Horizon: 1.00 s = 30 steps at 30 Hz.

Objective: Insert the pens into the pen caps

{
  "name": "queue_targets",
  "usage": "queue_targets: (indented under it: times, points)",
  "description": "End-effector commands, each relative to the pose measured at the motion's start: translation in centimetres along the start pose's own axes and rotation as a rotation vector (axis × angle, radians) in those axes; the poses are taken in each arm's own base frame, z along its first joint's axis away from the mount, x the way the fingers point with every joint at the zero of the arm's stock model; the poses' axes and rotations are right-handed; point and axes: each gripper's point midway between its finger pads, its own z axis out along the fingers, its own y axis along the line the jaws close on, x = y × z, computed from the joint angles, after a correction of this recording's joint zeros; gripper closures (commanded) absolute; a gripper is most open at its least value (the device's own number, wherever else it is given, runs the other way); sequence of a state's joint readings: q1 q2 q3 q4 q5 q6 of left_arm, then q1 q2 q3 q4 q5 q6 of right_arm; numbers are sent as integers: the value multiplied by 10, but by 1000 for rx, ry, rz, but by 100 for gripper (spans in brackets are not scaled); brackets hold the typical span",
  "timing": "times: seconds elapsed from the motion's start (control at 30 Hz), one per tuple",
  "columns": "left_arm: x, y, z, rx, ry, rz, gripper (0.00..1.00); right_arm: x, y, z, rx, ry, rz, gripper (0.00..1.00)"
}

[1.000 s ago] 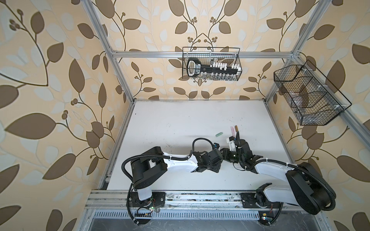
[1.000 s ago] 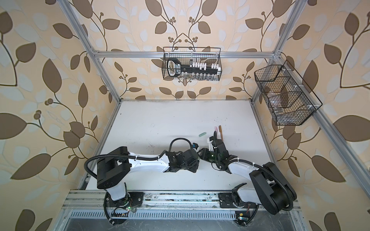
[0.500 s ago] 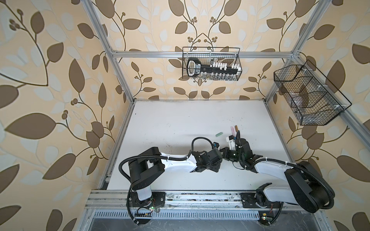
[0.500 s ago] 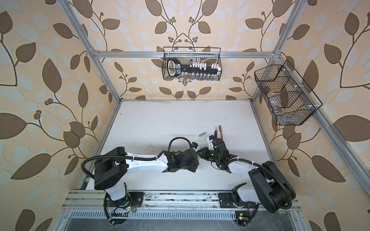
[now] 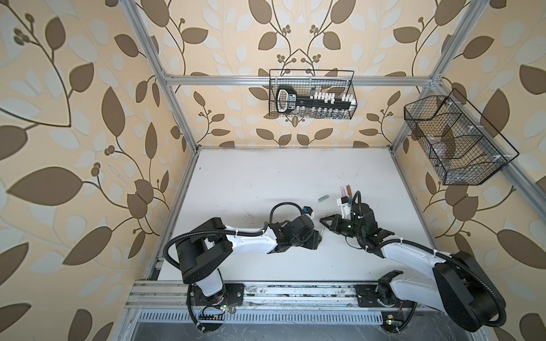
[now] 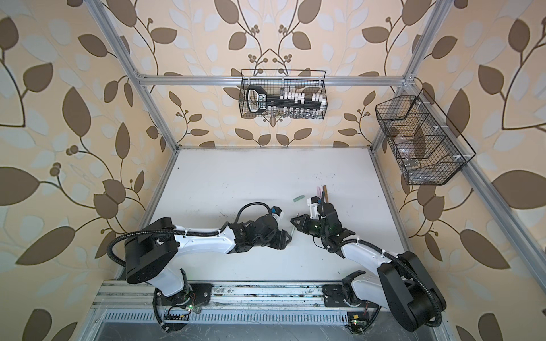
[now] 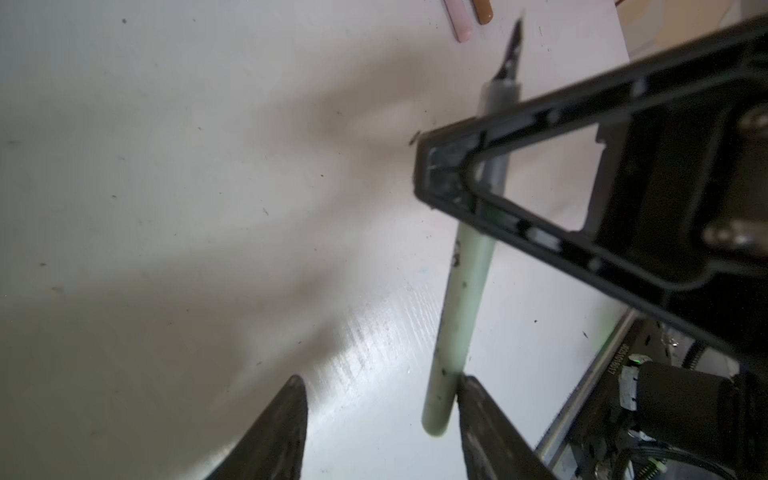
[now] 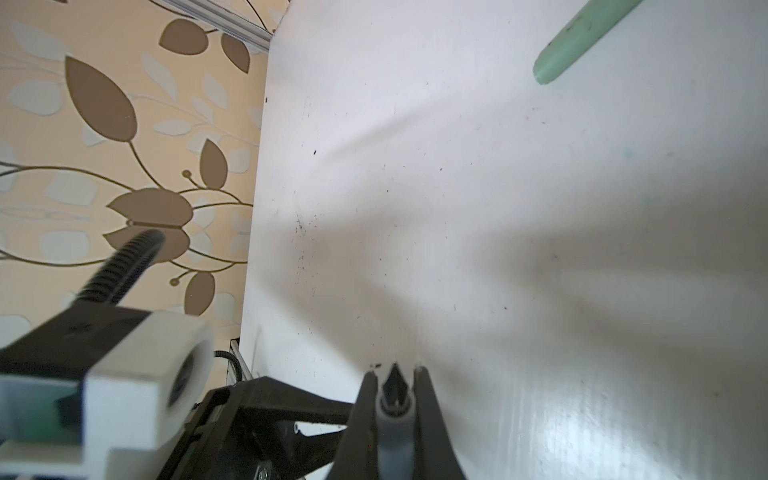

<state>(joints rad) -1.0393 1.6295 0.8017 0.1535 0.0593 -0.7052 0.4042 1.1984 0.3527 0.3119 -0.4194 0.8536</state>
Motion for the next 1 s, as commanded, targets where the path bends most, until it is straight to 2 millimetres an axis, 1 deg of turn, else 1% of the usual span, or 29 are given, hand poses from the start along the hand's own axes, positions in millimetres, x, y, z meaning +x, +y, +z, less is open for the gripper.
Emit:
queue_targets:
  times: [0.0, 0.13, 0.3, 0.47, 0.7, 0.83, 0.93, 0.97]
  points:
    - [-17, -37, -13, 184, -54, -5, 41, -2, 15, -2, -60, -10, 20, 100]
    - [-19, -48, -17, 244, -66, 3, 40, 0, 21, 1, -86, -9, 32, 100]
    - [-20, -50, -19, 252, -62, 8, 41, 2, 24, 5, -100, -8, 40, 100]
    - [-19, -50, -19, 249, -60, 10, 53, 2, 23, 4, -93, -14, 38, 100]
    - [-18, -46, -18, 225, -51, 16, 60, 2, 22, 1, -82, -18, 32, 100]
    - [-20, -47, -18, 224, -55, 17, 68, 1, 24, 0, -90, -23, 31, 100]
    - [-22, -48, -18, 219, -56, 26, 81, 2, 24, -1, -93, -25, 31, 100]
    - [-24, -49, -20, 218, -60, 29, 84, 1, 26, -2, -97, -26, 28, 100]
